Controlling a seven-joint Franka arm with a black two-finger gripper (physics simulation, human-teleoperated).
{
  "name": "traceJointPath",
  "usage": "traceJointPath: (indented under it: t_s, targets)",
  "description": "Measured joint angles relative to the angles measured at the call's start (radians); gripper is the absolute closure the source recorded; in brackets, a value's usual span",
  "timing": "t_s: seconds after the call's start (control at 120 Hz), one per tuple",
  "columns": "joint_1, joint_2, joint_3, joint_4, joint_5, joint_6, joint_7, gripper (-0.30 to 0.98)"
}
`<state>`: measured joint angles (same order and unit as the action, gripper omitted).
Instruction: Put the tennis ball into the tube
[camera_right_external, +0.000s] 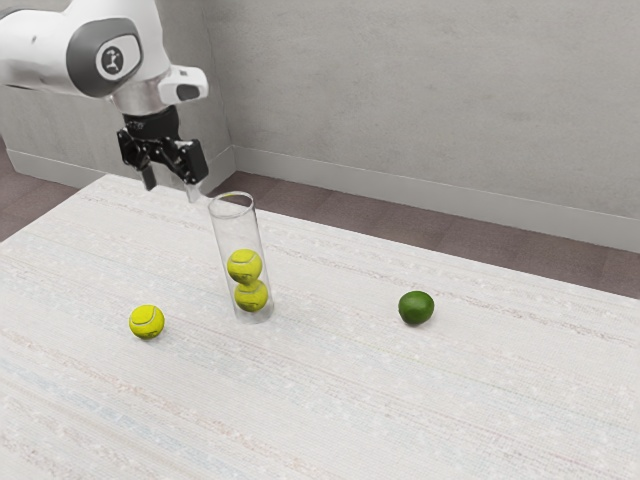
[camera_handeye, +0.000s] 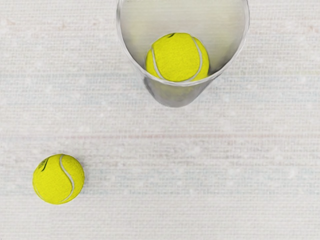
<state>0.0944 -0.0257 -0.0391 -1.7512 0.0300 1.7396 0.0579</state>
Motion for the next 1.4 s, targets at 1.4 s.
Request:
traceJointPath:
  t_s: [1.4]
  targets:
    - [0.248,0.343,0.033,-0.400,-0.005,0.722,0.283,0.01]
